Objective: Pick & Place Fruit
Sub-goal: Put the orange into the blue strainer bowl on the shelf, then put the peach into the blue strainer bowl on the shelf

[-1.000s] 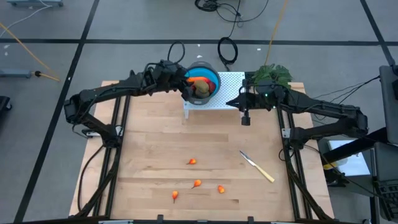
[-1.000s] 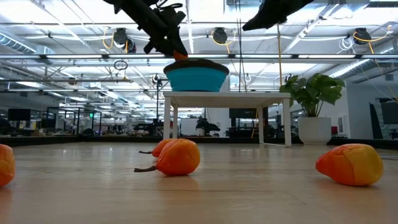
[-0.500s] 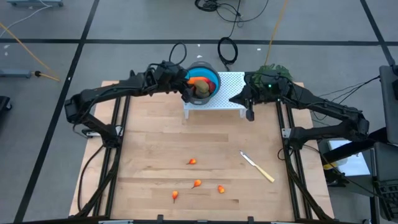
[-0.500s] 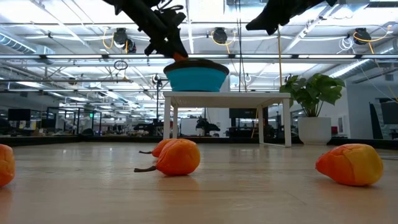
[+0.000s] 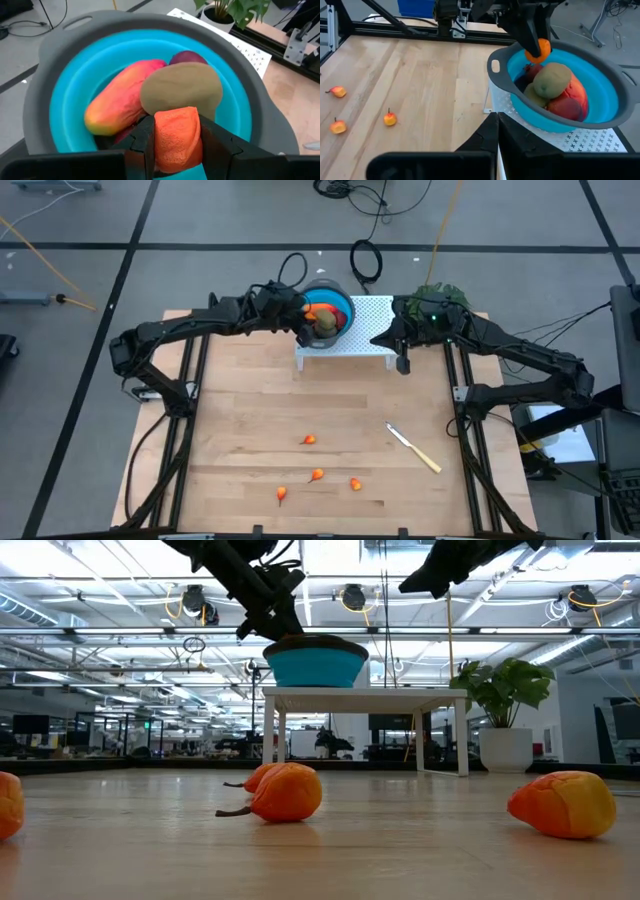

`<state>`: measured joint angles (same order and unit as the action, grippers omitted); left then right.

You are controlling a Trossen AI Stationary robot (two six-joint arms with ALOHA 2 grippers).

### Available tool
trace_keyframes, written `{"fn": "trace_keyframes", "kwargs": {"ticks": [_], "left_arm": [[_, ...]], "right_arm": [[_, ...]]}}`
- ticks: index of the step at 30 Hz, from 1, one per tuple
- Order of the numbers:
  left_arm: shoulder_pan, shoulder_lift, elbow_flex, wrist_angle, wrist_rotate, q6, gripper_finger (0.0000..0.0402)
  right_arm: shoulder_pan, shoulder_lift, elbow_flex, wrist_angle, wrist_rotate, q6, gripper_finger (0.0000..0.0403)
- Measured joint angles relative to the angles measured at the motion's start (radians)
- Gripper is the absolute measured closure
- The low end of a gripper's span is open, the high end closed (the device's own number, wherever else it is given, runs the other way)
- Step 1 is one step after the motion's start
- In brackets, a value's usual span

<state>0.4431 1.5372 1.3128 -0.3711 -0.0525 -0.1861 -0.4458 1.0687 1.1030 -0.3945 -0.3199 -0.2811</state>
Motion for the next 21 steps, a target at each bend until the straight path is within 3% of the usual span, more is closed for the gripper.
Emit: {"fn": "trace_keyframes", "kwargs": {"ticks": [8,21], "left_arm": [[0.000,0.006,0.000,-0.001,0.001,-0.010,0.0284],[0.002,-0.034,0.000,0.009,-0.035,-0.028,0.0176]], "right_arm": [[0.000,0.000,0.000,0.000,0.000,-0.018,0.0403],[0.000,-0.070,-0.001,-0.058,0.001,0.005,0.0403]]}}
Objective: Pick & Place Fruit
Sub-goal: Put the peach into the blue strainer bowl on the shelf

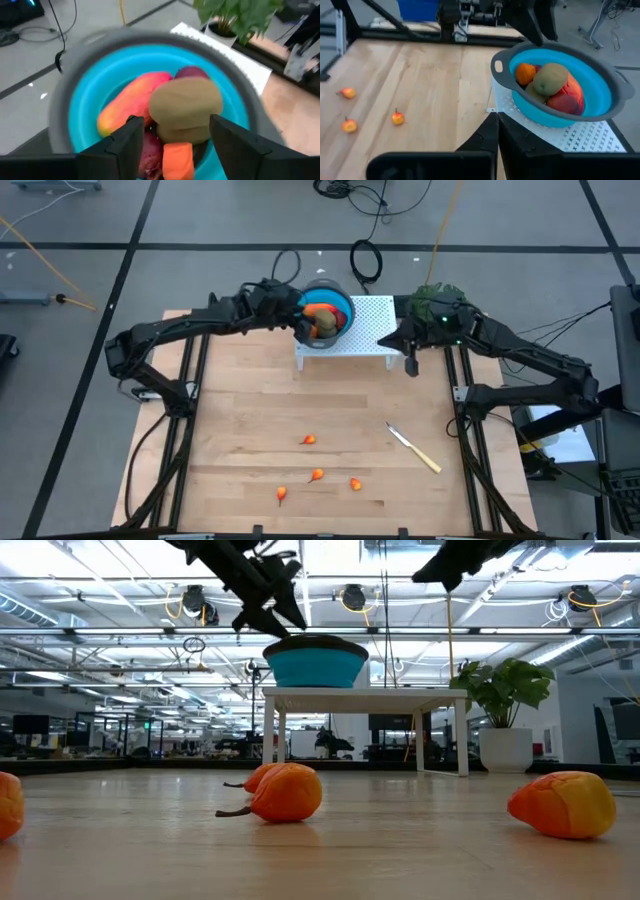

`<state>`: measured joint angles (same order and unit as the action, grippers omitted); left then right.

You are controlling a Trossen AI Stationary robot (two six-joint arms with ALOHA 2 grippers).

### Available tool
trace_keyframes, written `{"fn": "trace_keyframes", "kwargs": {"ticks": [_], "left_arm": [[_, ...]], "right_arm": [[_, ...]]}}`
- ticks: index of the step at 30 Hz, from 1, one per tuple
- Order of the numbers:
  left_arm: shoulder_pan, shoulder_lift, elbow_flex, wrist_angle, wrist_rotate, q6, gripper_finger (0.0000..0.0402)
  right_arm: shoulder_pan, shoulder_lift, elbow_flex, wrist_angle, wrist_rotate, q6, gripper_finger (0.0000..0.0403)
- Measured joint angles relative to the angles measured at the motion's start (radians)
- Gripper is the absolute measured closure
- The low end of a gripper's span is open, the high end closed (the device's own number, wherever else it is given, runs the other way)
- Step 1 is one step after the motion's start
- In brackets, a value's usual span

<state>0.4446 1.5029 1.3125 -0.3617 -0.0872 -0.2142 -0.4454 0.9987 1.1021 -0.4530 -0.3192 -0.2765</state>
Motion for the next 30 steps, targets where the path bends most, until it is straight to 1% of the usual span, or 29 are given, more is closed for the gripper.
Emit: {"fn": "trace_keyframes", "kwargs": {"ticks": [3,6,11,16,20,24,30], "left_arm": [[-0.002,-0.034,0.000,0.002,-0.001,-0.015,0.0168],[-0.013,-0.065,0.000,0.002,-0.003,-0.038,0.0169],[-0.051,-0.097,0.000,0.014,-0.003,-0.078,0.0180],[-0.113,-0.100,0.000,0.035,-0.002,-0.083,0.0196],[-0.179,-0.100,0.000,0.040,-0.007,-0.083,0.0211],[-0.263,-0.099,0.000,0.049,-0.038,-0.082,0.0224],[-0.393,-0.099,0.000,0.073,-0.058,-0.082,0.0236]], "right_arm": [[0.000,-0.068,-0.046,0.014,0.000,0.038,0.0403],[0.000,-0.157,-0.139,0.094,0.007,0.104,0.0403],[0.001,-0.317,-0.284,0.195,0.085,0.224,0.0403],[0.002,-0.445,-0.370,0.203,0.124,0.294,0.0403],[0.002,-0.535,-0.411,0.200,0.140,0.303,0.0403],[0.002,-0.619,-0.454,0.200,0.140,0.318,0.0403],[0.002,-0.728,-0.548,0.197,0.140,0.344,0.0403]]}}
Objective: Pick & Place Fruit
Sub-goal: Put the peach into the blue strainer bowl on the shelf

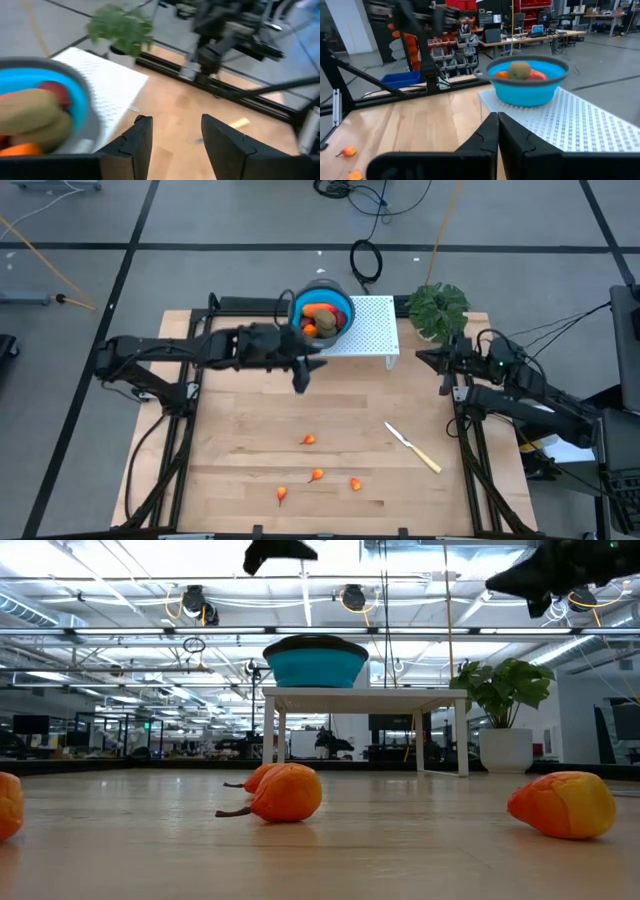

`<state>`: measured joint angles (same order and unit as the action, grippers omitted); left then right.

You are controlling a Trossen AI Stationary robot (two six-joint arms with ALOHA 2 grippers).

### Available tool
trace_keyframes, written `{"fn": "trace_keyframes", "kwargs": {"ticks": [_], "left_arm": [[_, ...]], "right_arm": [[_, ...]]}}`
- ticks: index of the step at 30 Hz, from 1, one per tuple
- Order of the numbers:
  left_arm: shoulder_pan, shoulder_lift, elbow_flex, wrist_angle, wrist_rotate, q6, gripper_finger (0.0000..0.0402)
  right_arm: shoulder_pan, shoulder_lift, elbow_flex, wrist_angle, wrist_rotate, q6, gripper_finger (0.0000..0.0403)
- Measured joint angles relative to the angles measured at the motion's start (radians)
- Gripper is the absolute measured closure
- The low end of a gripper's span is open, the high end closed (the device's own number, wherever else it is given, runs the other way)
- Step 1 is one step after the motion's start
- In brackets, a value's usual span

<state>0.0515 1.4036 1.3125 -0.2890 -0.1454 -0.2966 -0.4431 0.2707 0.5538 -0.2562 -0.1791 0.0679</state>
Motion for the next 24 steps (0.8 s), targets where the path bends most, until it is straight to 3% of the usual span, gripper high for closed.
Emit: {"fn": "trace_keyframes", "kwargs": {"ticks": [13,18,24], "left_arm": [[-0.262,0.000,0.000,-0.055,-0.069,-0.073,0.0238],[-0.316,0.015,0.000,-0.165,-0.132,-0.185,0.0238],[-0.360,0.078,0.000,-0.254,-0.131,-0.217,0.0238]], "right_arm": [[0.000,-0.151,-0.140,0.021,-0.004,0.045,0.0403],[0.000,-0.177,-0.169,0.022,-0.004,0.044,0.0403],[0.000,-0.179,-0.217,0.115,-0.005,0.044,0.0403]]}}
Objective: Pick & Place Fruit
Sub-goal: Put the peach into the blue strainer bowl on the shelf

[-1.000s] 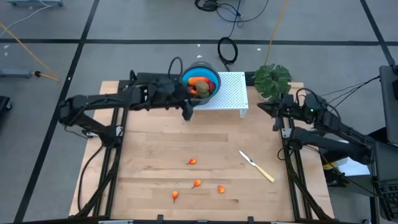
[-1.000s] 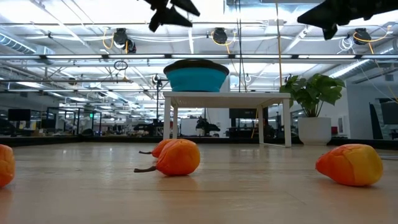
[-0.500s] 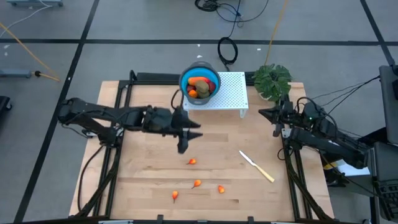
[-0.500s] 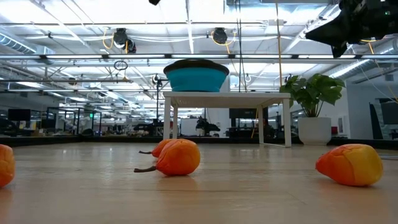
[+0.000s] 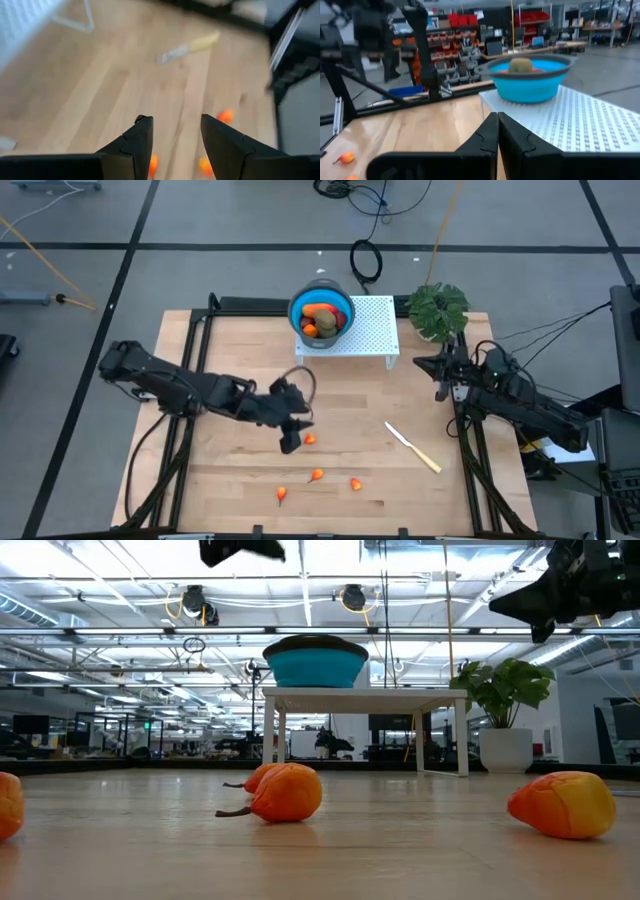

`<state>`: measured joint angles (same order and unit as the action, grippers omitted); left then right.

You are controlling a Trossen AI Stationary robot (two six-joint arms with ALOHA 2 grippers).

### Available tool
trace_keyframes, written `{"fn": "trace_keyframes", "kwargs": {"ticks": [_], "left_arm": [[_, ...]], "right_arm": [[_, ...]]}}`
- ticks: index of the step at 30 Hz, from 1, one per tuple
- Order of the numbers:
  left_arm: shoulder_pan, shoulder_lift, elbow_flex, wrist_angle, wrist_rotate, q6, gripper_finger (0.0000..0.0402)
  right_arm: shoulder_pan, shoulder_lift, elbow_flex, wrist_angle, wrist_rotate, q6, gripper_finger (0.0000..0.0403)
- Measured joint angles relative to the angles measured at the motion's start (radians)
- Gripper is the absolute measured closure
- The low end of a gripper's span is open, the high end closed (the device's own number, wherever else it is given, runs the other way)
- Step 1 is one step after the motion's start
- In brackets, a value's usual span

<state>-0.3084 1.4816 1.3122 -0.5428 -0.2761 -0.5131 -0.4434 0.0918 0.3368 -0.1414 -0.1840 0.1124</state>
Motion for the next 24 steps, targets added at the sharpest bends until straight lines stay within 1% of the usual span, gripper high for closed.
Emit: {"fn": "trace_keyframes", "kwargs": {"ticks": [5,9,15,19,24], "left_arm": [[-0.026,0.085,-0.001,-0.077,0.014,0.056,0.0238],[-0.027,0.156,-0.001,-0.107,0.013,0.063,0.0238],[-0.018,0.254,0.000,-0.110,0.021,0.056,0.0233],[-0.015,0.305,0.000,-0.092,0.040,0.040,0.0208],[-0.007,0.348,0.000,-0.096,0.044,0.026,0.0155]], "right_arm": [[0.000,0.001,-0.037,0.068,-0.001,0.001,0.0403],[0.000,0.000,-0.056,0.065,-0.002,0.008,0.0403],[0.000,0.001,-0.062,0.062,-0.002,0.014,0.0403],[0.000,0.001,-0.062,0.062,-0.003,0.015,0.0403],[0.000,0.000,-0.062,0.062,-0.003,0.015,0.0403]]}}
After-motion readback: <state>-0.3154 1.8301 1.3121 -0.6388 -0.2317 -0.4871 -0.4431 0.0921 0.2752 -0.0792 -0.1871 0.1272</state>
